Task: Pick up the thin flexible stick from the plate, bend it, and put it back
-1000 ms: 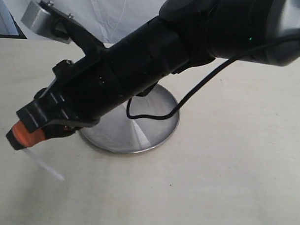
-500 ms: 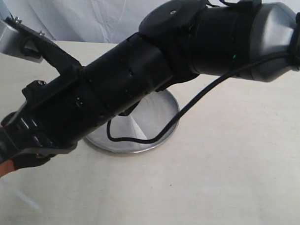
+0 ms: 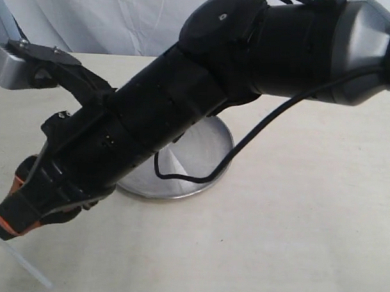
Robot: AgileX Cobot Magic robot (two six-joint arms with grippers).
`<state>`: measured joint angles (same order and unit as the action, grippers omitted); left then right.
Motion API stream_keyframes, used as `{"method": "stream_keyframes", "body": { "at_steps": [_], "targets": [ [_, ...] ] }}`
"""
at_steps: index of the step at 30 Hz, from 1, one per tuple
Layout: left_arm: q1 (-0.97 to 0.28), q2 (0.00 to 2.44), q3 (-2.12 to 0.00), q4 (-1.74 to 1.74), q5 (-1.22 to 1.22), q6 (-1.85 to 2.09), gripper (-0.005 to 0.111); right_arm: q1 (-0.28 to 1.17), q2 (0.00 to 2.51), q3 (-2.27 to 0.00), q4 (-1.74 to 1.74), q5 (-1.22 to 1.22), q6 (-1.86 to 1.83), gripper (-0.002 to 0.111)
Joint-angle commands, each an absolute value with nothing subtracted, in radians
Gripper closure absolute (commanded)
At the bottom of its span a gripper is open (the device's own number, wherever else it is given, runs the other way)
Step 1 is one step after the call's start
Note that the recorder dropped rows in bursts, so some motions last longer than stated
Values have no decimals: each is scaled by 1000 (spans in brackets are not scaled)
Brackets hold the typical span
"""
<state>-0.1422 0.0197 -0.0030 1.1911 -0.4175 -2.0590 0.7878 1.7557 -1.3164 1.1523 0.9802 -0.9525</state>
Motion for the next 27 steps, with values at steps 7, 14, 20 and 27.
{"method": "stream_keyframes", "body": {
  "at_steps": [7,14,20,27],
  "targets": [
    [-142,24,0,1129,-440,-2060,106,877,1790,-1319,1074,907,-938,53],
    [-142,24,0,1106,-456,-2060,106,910,1839,-1319,1066,765,-976,108],
    [-142,24,0,1069,-468,-2060,106,910,1893,-1321,1072,603,-976,108],
    [-142,24,0,1082,-438,-2057,106,907,1914,-1321,1051,634,-976,108]
  ]
}}
